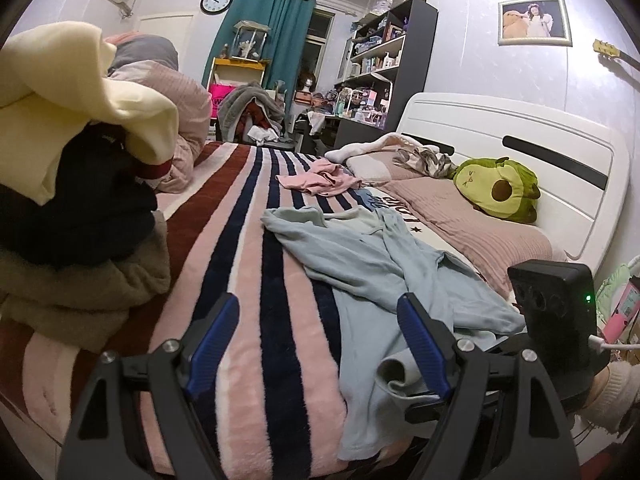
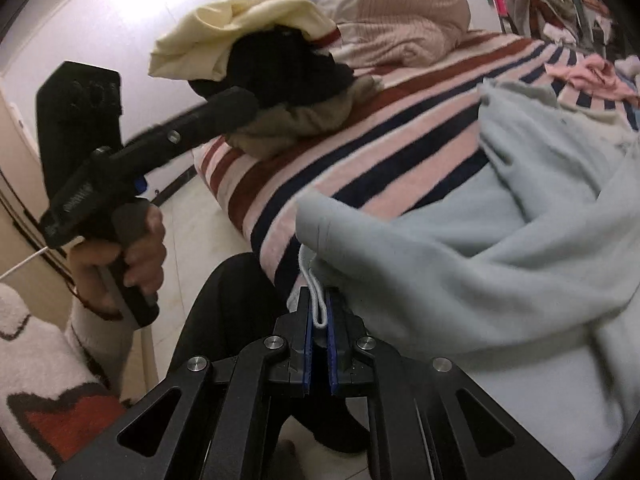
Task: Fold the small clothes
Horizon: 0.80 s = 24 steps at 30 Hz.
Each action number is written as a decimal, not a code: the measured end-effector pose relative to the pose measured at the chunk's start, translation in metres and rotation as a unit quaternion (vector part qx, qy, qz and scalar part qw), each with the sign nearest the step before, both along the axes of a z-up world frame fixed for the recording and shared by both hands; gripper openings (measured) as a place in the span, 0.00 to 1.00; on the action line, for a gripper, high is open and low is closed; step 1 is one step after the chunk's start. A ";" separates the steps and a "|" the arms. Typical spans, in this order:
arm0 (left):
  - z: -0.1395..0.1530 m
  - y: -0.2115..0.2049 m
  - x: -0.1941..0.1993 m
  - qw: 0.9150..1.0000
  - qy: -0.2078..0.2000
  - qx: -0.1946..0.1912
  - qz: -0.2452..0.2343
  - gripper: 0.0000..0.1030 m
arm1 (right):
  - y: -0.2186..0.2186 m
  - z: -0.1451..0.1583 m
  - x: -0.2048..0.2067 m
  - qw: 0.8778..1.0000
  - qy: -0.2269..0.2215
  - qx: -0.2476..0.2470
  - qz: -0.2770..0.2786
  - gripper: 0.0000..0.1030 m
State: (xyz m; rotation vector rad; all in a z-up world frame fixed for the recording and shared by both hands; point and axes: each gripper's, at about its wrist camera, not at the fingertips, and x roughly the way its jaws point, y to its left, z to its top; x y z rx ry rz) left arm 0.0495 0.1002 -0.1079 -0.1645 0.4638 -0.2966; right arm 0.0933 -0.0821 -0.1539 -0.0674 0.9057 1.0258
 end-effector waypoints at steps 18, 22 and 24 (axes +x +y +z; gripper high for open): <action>-0.027 -0.097 0.027 0.986 0.066 0.027 -0.154 0.80 | -0.093 0.050 -0.003 0.992 -0.050 -0.027 -0.114 0.32; -0.034 -0.128 0.035 0.980 0.072 0.064 -0.173 0.79 | -0.129 0.051 0.012 0.982 -0.063 -0.040 -0.175 0.35; -0.040 -0.140 0.040 0.978 0.079 0.088 -0.173 0.74 | -0.143 0.049 0.018 0.978 -0.059 -0.034 -0.196 0.35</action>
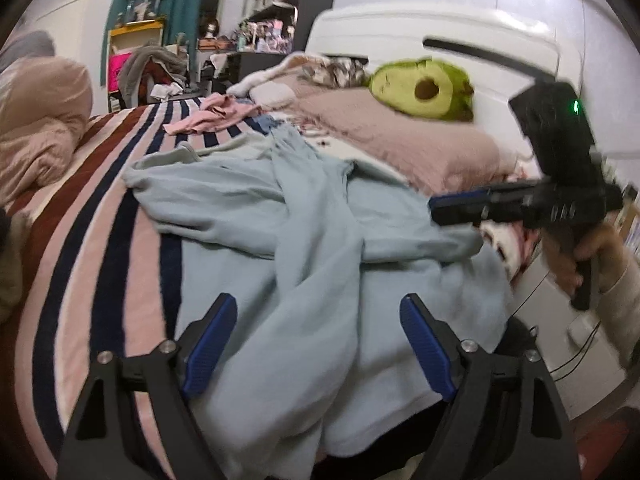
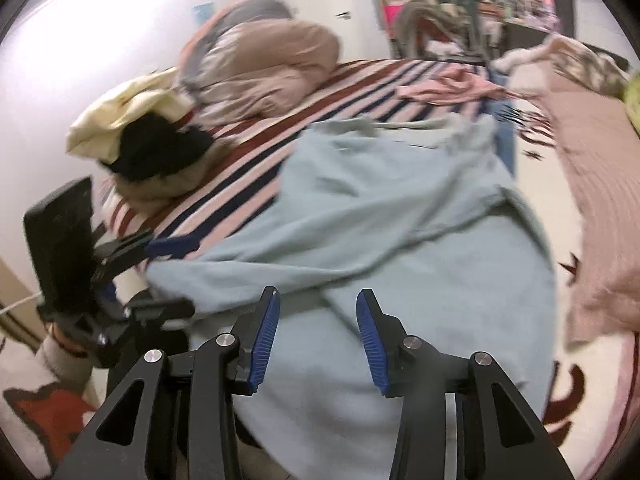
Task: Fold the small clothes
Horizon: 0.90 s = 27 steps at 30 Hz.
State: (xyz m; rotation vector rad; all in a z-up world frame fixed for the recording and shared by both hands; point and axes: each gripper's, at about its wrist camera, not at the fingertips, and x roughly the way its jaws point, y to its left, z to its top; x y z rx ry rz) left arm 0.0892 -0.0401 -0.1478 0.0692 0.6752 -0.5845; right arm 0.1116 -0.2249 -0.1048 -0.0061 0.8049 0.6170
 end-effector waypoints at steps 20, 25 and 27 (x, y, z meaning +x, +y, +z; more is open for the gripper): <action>0.008 0.059 0.010 0.993 -0.006 -0.034 0.110 0.08 | -0.062 -0.014 0.034 0.995 0.012 0.020 -0.096 0.36; 0.000 0.078 0.013 0.988 0.006 -0.025 0.153 0.08 | -0.063 -0.026 0.043 0.992 0.020 -0.037 -0.121 0.36; -0.005 0.084 0.015 0.984 0.009 -0.011 0.177 0.06 | -0.063 -0.032 0.044 0.992 0.028 -0.044 -0.118 0.36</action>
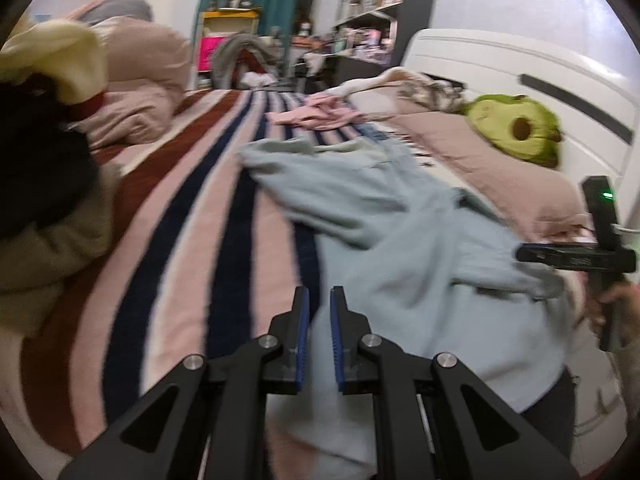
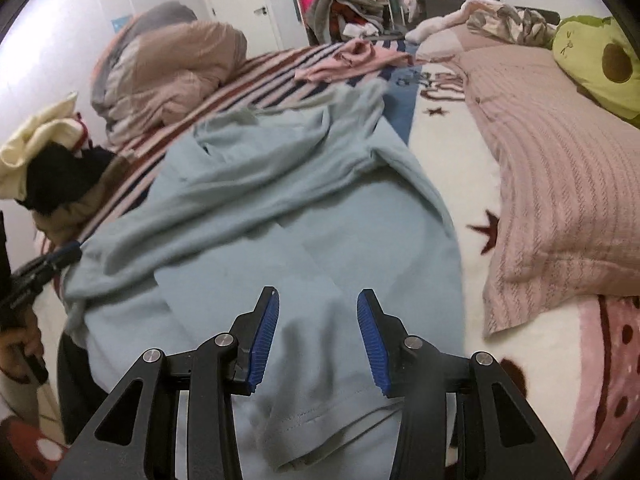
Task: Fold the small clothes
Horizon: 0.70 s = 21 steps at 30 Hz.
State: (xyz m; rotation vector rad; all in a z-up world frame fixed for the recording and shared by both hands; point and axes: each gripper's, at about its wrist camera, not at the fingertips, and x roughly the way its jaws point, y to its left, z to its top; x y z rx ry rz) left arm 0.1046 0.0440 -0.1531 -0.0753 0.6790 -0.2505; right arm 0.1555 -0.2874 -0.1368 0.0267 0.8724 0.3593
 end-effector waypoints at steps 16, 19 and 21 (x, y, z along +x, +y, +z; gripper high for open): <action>0.023 -0.083 0.033 0.986 -0.016 0.050 -0.159 0.49 | 0.004 0.005 0.000 1.000 0.001 0.003 0.016 0.36; 0.007 -0.104 0.045 0.982 -0.002 0.092 -0.167 0.47 | 0.006 0.004 0.002 1.000 0.001 0.008 0.023 0.36; -0.002 -0.113 0.051 0.980 0.003 0.118 -0.159 0.41 | 0.006 0.002 0.004 1.000 0.004 0.010 0.028 0.36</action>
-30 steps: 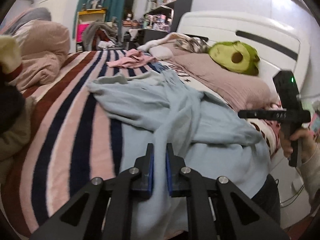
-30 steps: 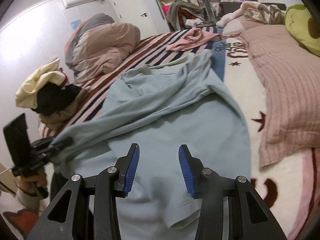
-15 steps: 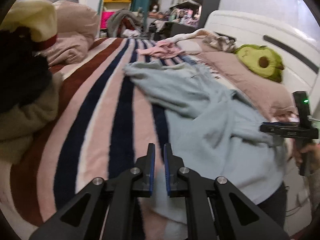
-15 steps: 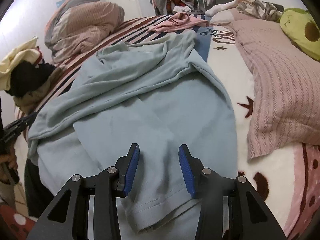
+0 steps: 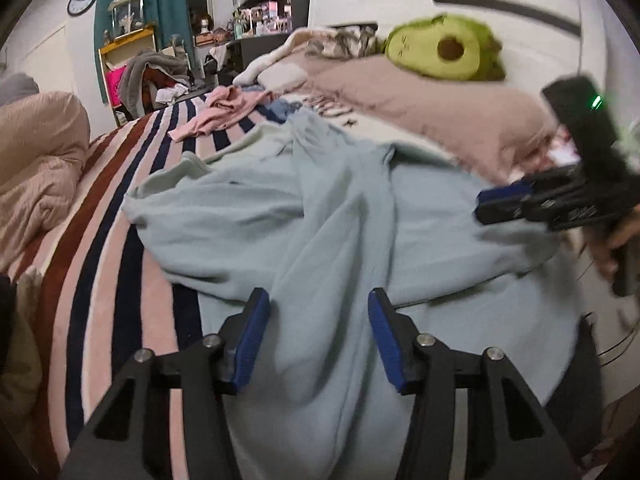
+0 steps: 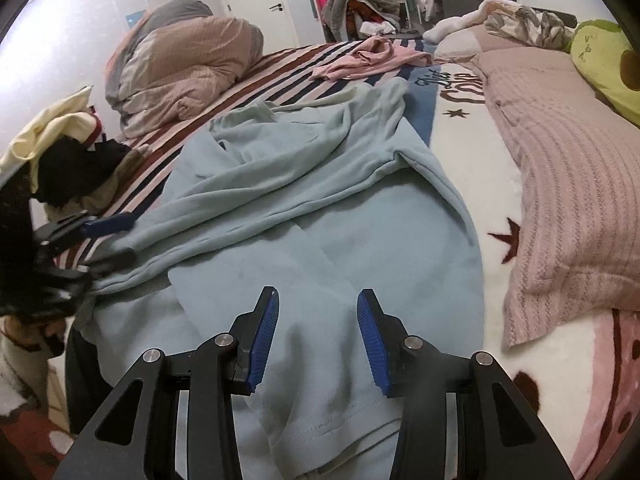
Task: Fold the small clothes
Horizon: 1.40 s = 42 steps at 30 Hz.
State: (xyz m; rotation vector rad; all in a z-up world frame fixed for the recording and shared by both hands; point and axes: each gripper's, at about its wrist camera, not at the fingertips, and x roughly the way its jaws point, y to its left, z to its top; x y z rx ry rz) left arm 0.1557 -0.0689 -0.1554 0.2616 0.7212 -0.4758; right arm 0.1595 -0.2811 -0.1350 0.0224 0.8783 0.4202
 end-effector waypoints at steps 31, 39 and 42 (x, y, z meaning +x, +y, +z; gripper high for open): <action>0.013 0.092 -0.009 0.985 0.021 -0.147 0.090 0.45 | -0.027 0.009 0.030 0.994 -0.039 -0.086 -0.060 0.35; 0.032 0.106 0.015 0.984 -0.002 -0.149 0.102 0.48 | -0.011 0.004 0.083 0.989 -0.046 -0.137 -0.034 0.35; 0.030 0.109 0.025 0.982 -0.006 -0.154 0.106 0.48 | 0.001 -0.004 0.103 0.983 -0.048 -0.177 -0.022 0.35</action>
